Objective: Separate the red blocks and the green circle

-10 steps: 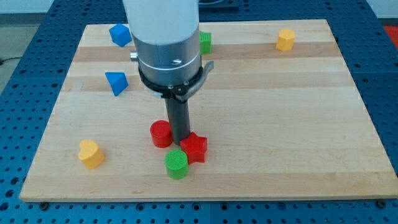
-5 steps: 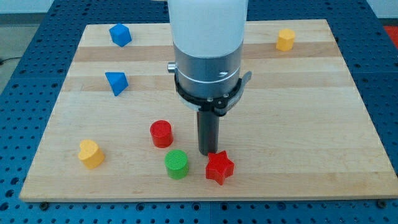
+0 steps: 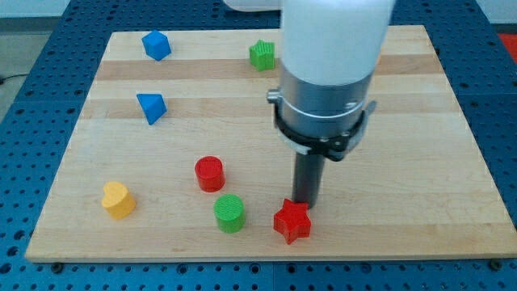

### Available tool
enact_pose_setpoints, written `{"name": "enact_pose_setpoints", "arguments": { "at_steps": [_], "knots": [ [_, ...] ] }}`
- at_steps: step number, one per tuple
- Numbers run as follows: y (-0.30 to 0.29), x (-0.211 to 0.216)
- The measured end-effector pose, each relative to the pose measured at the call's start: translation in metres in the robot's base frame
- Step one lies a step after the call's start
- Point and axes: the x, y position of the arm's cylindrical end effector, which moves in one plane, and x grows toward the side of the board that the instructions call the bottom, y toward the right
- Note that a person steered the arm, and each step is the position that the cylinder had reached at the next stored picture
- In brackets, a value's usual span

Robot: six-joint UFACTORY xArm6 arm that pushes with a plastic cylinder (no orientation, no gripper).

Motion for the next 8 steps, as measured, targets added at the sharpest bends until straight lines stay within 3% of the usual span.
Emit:
{"name": "enact_pose_setpoints", "arguments": {
  "at_steps": [2,4,8],
  "knots": [
    [-0.067,-0.005],
    [-0.078,0.013],
    [-0.027,0.024]
  ]
}}
